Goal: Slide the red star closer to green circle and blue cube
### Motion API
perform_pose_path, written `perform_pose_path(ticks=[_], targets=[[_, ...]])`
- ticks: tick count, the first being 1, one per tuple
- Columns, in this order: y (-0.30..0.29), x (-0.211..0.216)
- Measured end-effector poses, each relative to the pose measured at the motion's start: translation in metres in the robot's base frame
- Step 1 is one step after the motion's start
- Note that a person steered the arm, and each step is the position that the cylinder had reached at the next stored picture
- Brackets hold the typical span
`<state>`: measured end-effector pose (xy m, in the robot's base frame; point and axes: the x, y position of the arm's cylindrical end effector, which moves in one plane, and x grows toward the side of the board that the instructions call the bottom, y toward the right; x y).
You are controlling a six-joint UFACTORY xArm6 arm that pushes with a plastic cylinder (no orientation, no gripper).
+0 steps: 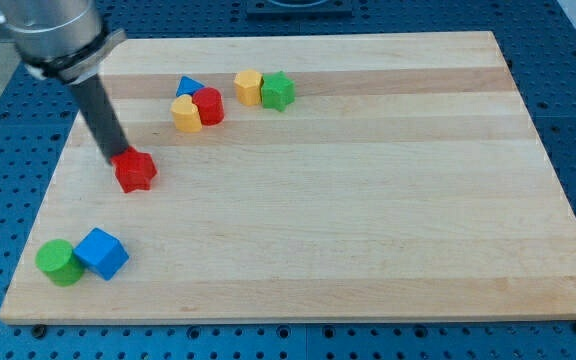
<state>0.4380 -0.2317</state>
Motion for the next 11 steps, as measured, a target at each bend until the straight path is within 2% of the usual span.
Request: perform_pose_path(ticks=[1, 2, 4, 7, 10, 11], targets=[[0.003, 0.008], [0.024, -0.008], [0.08, -0.009], [0.022, 0.022], [0.077, 0.019], [0.077, 0.026]])
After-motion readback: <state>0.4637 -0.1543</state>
